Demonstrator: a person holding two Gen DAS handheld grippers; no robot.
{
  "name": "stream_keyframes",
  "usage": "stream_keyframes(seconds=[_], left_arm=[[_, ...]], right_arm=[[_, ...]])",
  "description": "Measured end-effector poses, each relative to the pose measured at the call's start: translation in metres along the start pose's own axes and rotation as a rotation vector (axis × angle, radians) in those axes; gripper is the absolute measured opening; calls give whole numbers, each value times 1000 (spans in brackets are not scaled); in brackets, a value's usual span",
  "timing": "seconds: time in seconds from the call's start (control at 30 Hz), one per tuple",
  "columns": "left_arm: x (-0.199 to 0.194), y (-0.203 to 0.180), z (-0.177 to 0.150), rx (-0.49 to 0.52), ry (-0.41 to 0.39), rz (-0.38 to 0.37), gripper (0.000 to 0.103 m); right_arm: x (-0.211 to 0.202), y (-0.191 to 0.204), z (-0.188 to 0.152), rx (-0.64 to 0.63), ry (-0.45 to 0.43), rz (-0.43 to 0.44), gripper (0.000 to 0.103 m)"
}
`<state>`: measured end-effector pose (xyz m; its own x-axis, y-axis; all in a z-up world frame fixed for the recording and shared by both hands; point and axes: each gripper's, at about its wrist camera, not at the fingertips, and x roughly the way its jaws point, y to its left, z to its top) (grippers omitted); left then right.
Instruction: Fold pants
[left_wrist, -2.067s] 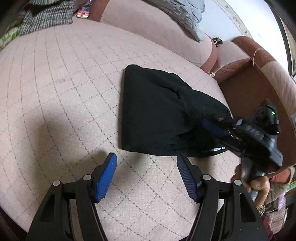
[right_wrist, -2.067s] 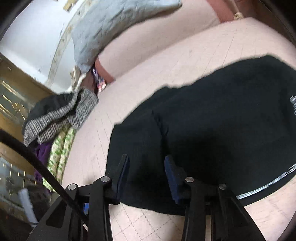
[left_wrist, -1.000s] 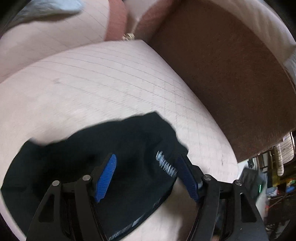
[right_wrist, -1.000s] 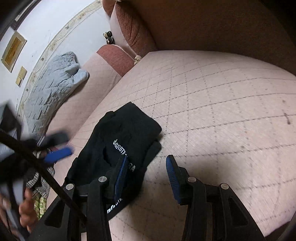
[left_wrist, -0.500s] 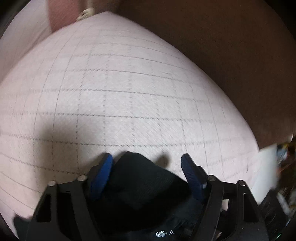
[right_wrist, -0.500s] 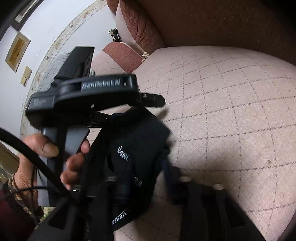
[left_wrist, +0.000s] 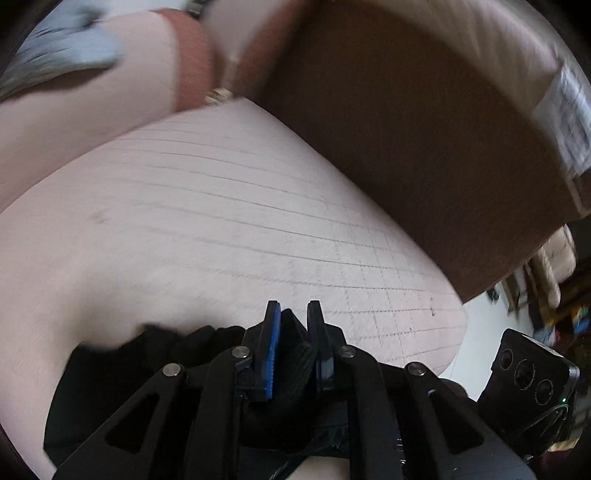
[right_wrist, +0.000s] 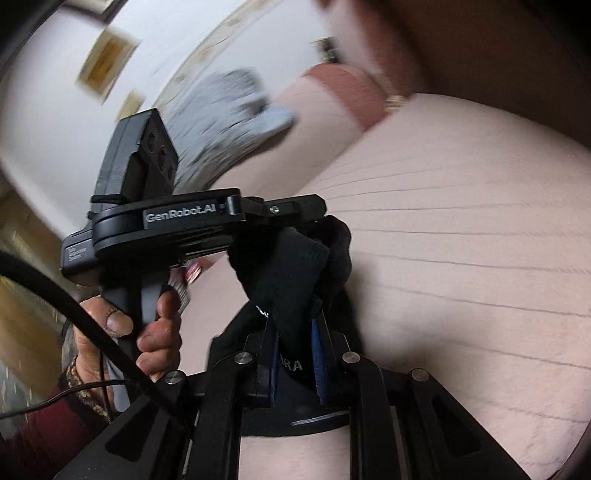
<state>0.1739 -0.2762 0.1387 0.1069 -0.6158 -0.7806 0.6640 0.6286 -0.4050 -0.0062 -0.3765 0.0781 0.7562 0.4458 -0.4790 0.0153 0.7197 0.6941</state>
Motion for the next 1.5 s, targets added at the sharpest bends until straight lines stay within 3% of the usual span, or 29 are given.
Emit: stream_keyframes(seconds=[0.2,0.33,0.5,0.7,0.77,0.8,0.83,0.87,0.97,1.03,1.17,1.23,1.27,1.3,1.4,1.5], left_arm=[[-80,71,-66,-184,-168,-3,14],[-109,120,-109,-302,-231,0,14],[-116,165,-146,-415,-279,-9,14],[-111,189,-174,-513,-331,-7,14],[-111,197,-185,-570,-353,-12,30],[-112,203,-192,-602,-364,-25,36],[-117,211,-201,-637,-381,-37,44],[-123,216,-208,-664,-402,-49,45],[-142,224,-229,-730,-456,-65,46],[-155,222,-239,-751,-491,-61,50],[-171,209,-260,-759,-535,-7,55],[-171,196,-269,-739,-538,21,55],[-169,191,-271,-724,-537,35,56],[-165,185,-273,-705,-528,55,56],[-154,173,-277,-645,-494,86,56],[-147,166,-282,-583,-472,117,56]], right_arm=[[40,77,-10,-156,132,73,16],[85,119,-32,-261,237,57,16],[142,143,-53,-313,344,12,17],[166,159,-74,-422,389,-46,20],[163,164,-84,-477,394,-54,29],[163,164,-86,-481,416,-26,40],[162,162,-89,-468,449,15,42],[163,162,-93,-451,489,63,42],[157,166,-104,-496,554,93,43],[146,168,-99,-505,547,117,43],[120,163,-62,-451,396,64,42],[120,157,-41,-405,330,-23,34],[125,154,-32,-380,321,-57,22],[134,151,-24,-350,314,-86,15],[167,150,-10,-307,316,-144,15],[215,169,-16,-299,412,-121,15]])
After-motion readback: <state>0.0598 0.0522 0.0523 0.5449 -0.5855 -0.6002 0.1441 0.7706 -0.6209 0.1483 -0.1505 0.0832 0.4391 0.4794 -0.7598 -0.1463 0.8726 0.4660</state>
